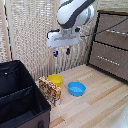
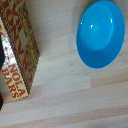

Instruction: Kindly move your gripper toward the top drawer's handle. With caution, hold the handle robustly using your gripper and pull open the top drawer. Let the handle go. Relocate your gripper to the bowl placed in the background. Gently hold the bowl using your gripper. Bring the gripper and the bowl to the ajar drawer. Softly release the bowl into it.

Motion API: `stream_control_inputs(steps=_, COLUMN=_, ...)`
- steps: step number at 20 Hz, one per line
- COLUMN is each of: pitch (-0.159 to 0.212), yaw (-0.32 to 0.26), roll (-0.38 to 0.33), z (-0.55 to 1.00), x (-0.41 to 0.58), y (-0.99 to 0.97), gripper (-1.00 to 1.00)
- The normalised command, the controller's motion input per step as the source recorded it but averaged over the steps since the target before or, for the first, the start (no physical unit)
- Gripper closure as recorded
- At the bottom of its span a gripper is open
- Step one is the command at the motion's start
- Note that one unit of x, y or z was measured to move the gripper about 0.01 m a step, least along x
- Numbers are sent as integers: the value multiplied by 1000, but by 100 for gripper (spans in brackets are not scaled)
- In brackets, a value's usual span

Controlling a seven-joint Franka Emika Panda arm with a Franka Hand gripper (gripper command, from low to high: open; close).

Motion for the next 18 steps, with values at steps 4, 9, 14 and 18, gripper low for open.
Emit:
stream_control_inputs(steps=4, pitch=0, yaw=161, roll=-241, z=173, x=-160, y=-32, gripper=-100)
stream_control_inputs(steps=9, pitch=0, yaw=158, roll=-322, z=174, x=-177, y=-67, gripper=-100)
stream_control_inputs(steps=14, pitch=0, yaw=140, roll=-345, z=106, x=-130, y=-81, gripper=-100)
stream_control_inputs(steps=18, pitch=0, yaw=141, roll=-354, z=64, x=-116, y=-97, gripper=-100)
